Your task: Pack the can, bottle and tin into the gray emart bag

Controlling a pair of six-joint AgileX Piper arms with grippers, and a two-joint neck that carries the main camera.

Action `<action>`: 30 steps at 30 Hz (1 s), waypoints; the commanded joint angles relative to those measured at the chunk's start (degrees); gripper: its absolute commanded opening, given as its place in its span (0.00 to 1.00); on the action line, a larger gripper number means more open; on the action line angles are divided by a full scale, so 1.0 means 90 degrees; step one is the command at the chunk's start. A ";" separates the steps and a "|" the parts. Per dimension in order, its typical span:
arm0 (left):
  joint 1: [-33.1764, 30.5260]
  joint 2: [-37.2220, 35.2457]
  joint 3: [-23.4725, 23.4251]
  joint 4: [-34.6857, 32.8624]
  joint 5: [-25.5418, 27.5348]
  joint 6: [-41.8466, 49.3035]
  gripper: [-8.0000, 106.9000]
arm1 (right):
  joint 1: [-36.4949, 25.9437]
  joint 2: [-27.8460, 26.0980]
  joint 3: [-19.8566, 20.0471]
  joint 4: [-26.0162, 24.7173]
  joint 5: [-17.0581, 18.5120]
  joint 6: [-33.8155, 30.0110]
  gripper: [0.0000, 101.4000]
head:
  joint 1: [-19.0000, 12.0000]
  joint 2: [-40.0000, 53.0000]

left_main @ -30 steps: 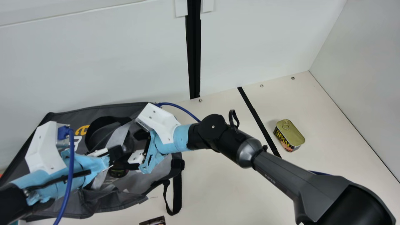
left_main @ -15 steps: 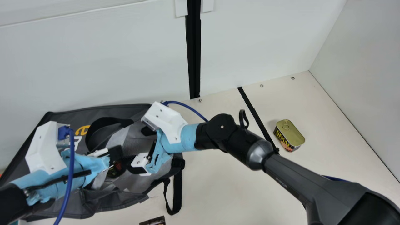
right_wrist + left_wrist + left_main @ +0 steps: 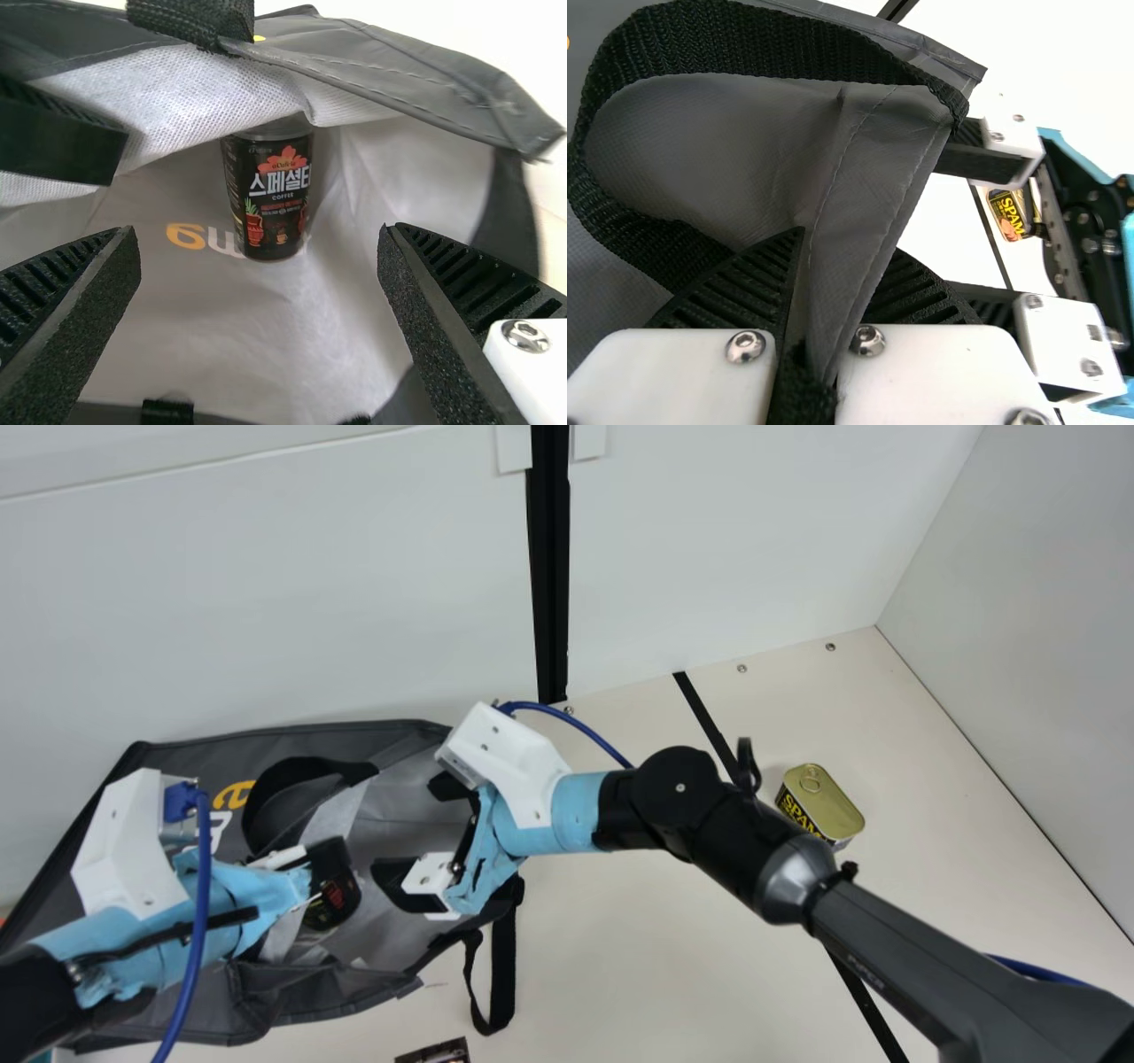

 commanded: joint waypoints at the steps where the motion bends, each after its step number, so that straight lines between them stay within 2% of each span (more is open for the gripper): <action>1: 0.0000 0.0000 0.0000 0.0000 0.0000 0.0000 0.16 | -0.0030 -0.0105 0.0040 -0.0041 0.0004 0.0038 0.90 | -0.0144 -0.0005; 15: 0.0000 0.0000 0.0000 0.0000 0.0000 0.0000 0.16 | -0.0294 -0.0873 0.0398 -0.0600 -0.0037 0.0513 0.90 | -0.0144 -0.0005; 30: 0.0000 0.0000 0.0000 0.0000 0.0000 0.0000 0.16 | -0.0599 -0.1723 0.0701 -0.1476 -0.0056 0.1242 0.90 | -0.0144 -0.0005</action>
